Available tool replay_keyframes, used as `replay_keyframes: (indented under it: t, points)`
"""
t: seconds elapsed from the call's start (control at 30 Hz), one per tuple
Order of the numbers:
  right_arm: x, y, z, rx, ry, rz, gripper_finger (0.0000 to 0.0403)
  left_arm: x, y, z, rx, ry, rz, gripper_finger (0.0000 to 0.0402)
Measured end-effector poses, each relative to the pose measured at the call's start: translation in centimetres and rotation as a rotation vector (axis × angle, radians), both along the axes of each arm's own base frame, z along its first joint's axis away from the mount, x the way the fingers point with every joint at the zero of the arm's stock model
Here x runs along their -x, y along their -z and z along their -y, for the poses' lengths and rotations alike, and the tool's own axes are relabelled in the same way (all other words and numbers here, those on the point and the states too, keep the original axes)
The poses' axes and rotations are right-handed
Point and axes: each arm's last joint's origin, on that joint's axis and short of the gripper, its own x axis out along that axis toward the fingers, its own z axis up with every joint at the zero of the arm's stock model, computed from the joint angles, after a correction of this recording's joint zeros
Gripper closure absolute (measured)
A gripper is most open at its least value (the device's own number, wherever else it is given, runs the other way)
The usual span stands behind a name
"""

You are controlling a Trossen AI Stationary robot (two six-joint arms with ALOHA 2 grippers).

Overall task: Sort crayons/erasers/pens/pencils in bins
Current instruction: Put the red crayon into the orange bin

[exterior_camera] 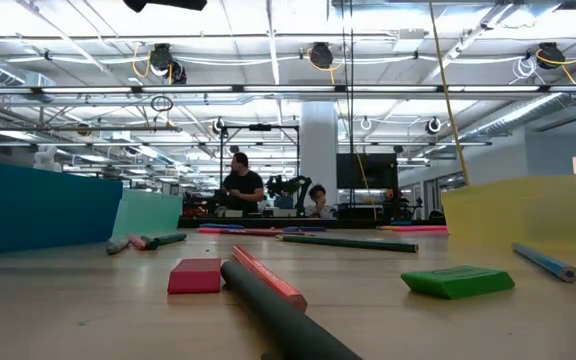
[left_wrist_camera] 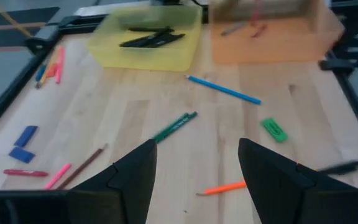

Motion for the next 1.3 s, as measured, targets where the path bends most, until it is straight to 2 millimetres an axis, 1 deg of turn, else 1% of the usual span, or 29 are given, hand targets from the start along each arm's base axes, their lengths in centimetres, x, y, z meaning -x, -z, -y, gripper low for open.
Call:
replay_keyframes:
  t: [0.1,0.17,0.23,0.3,0.4,0.47,0.53,0.67,0.77,0.87,0.97,1.03,1.07,1.17,1.23,1.3]
  points:
    - [0.7,1.1,-1.6,-0.082,0.067,-0.197,0.0392,-0.2,0.0,-0.5,-0.023,-0.052,0.014,0.0172]
    - [0.9,1.4,-2.9,-0.113,0.113,-0.298,0.0392,-0.4,-0.1,-1.0,-0.04,-0.071,0.016,0.0172]
    - [1.3,1.7,-4.0,-0.116,0.174,-0.352,0.0392,-0.6,-0.1,-1.4,-0.047,-0.087,0.017,0.0172]
    - [2.0,2.1,-4.6,-0.091,0.26,-0.377,0.0391,-0.9,-0.1,-1.9,-0.047,-0.106,0.017,0.0172]
    - [2.8,3.1,-4.8,0.007,0.396,-0.401,0.0391,-1.1,-0.1,-2.5,-0.051,-0.129,0.017,0.0172]
    - [3.0,3.9,-5.0,0.059,0.44,-0.422,0.039,-1.2,-0.1,-2.7,-0.055,-0.136,0.016,0.0172]
    - [2.7,4.6,-5.1,0.107,0.456,-0.433,0.039,-1.2,-0.1,-2.7,-0.059,-0.132,0.02,0.0172]
    - [1.6,6.3,-5.0,0.2,0.478,-0.437,0.0386,-1.4,-0.5,-2.5,-0.073,-0.108,0.052,0.0172]
    - [0.8,7.3,-4.9,0.255,0.473,-0.424,0.0361,-1.5,-0.7,-2.3,-0.096,-0.081,0.074,0.0172]
    - [0.3,7.8,-4.8,0.269,0.436,-0.43,0.0317,-1.5,-0.9,-2.0,-0.129,-0.05,0.087,0.0172]
    - [-0.2,7.1,-4.2,0.223,0.38,-0.473,0.0271,-1.2,-0.8,-1.6,-0.184,-0.01,0.058,0.0172]
    - [-0.7,5.8,-3.7,0.184,0.393,-0.47,0.0253,-0.5,-0.7,-1.3,-0.203,-0.001,0.038,0.0172]
    - [-1.0,5.0,-3.5,0.173,0.393,-0.434,0.0249,-0.3,-0.8,-1.1,-0.203,-0.003,0.04,0.0172]
    - [-2.4,2.8,-3.4,0.185,0.34,-0.293,0.0256,0.4,-0.6,-0.1,-0.214,0.019,0.023,0.0172]
    - [-3.6,1.4,-3.3,0.215,0.277,-0.184,0.0272,0.9,-0.4,0.7,-0.195,0.043,0.013,0.0172]
    - [-5.0,0.3,-3.1,0.256,0.187,-0.03,0.0289,1.4,-0.2,1.4,-0.144,0.089,-0.01,0.0172]
